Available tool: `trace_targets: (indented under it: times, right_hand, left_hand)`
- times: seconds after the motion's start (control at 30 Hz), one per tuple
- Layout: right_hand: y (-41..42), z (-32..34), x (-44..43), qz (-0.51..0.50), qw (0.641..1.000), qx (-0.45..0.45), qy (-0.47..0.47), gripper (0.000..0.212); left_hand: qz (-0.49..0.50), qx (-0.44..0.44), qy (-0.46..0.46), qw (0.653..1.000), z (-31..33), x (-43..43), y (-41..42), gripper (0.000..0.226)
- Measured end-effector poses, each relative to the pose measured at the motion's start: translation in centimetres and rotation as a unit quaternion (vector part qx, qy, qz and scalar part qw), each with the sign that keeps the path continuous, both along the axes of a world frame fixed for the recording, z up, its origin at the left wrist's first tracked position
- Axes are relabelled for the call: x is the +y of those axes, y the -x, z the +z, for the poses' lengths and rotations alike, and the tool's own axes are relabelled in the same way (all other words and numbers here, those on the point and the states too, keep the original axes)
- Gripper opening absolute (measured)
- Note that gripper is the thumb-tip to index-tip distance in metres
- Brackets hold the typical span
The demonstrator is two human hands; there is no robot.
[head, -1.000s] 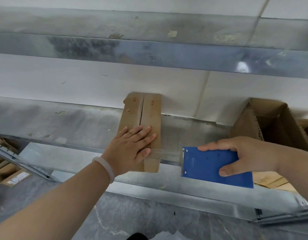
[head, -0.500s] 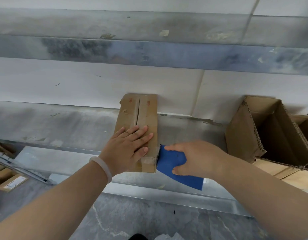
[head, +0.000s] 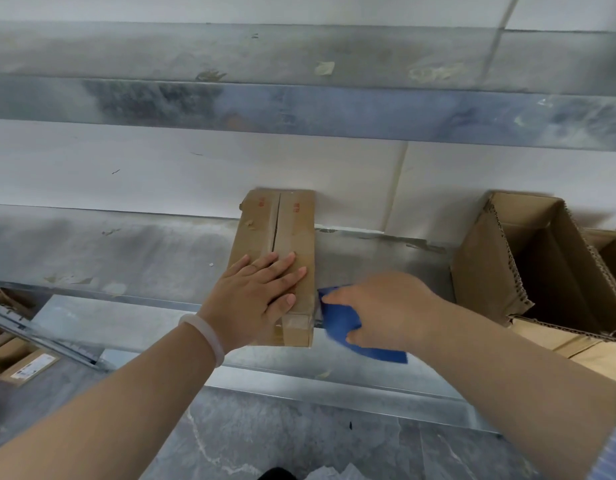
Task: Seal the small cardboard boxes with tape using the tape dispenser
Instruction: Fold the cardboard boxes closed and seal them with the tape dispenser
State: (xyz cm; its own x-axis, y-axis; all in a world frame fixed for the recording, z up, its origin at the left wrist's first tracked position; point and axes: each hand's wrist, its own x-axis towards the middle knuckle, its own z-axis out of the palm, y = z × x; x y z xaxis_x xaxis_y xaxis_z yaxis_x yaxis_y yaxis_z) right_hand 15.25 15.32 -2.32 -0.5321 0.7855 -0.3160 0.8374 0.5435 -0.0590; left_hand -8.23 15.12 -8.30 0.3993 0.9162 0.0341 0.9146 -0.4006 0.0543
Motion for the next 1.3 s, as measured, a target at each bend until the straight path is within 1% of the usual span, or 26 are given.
trace_targets:
  times: [0.03,0.1,0.17,0.23,0.27,0.33,0.43,0.53,0.63,0.7,0.77,0.83,0.93,1.1,1.23,1.3]
  right_hand:
    - [0.0,-0.7,-0.1,0.014,0.999,-0.018,-0.026,0.040]
    - [-0.3,-0.9,-0.3,-0.009,1.000,-0.019,0.001,0.048]
    - [-0.9,-0.3,-0.4,-0.033,0.999,0.004,0.017,0.061]
    - [-1.7,0.4,-0.1,-0.067,0.997,0.048,-0.001,0.067]
    - [-2.3,0.6,0.3,-0.085,0.995,0.056,-0.020,0.070]
    - [-3.5,0.1,1.5,-0.115,0.992,0.025,-0.051,0.073]
    - [-5.6,-1.6,3.4,-0.127,0.986,-0.057,-0.087,0.074]
    - [-7.3,-4.7,5.0,-0.084,0.979,-0.124,-0.136,0.073]
    - [-7.7,-6.7,6.0,-0.052,0.974,-0.161,-0.153,0.070]
    - [-7.4,-7.5,5.9,-0.048,0.971,-0.172,-0.158,0.075]
    - [-7.1,-8.7,4.7,-0.041,0.971,-0.172,-0.159,0.081]
    - [-6.9,-10.3,3.0,-0.029,0.973,-0.173,-0.151,0.082]
    - [-6.6,-12.2,2.2,-0.040,0.975,-0.177,-0.130,0.077]
    - [-5.5,-13.1,2.1,-0.079,0.982,-0.159,-0.069,0.066]
    - [-5.2,-12.0,1.2,-0.127,0.984,-0.117,-0.047,0.066]
    - [-5.0,-11.5,0.2,-0.164,0.983,-0.052,-0.057,0.066]
  left_hand:
    - [-0.002,0.001,0.000,1.000,0.0,0.0,0.1,0.061]
    - [-0.005,0.000,-0.004,1.000,-0.1,-0.1,0.1,0.061]
    - [-0.002,-0.004,-0.003,1.000,0.0,-0.1,0.1,0.060]
    - [-0.003,-0.006,0.006,1.000,0.0,0.0,0.1,0.060]
    - [-0.002,-0.008,0.005,1.000,0.0,0.0,0.2,0.060]
    - [0.002,-0.016,0.005,1.000,0.0,0.0,0.2,0.058]
    - [0.008,-0.024,0.016,1.000,-0.1,0.2,0.2,0.059]
    - [0.014,-0.027,0.016,0.999,-0.1,0.2,0.3,0.060]
    - [0.017,-0.030,0.019,0.999,-0.2,0.2,0.4,0.059]
    - [0.015,-0.038,0.019,0.999,-0.1,0.2,0.4,0.058]
    - [0.015,-0.042,0.017,0.999,-0.2,0.2,0.4,0.057]
    - [0.017,-0.048,0.015,0.999,-0.2,0.2,0.4,0.056]
    - [0.017,-0.049,0.015,0.999,-0.1,0.2,0.4,0.057]
    - [0.017,-0.057,0.011,0.998,-0.1,0.2,0.3,0.058]
    - [0.020,-0.079,0.012,0.997,-0.2,0.2,0.4,0.061]
    - [0.024,-0.107,0.031,0.994,0.0,0.4,0.5,0.069]
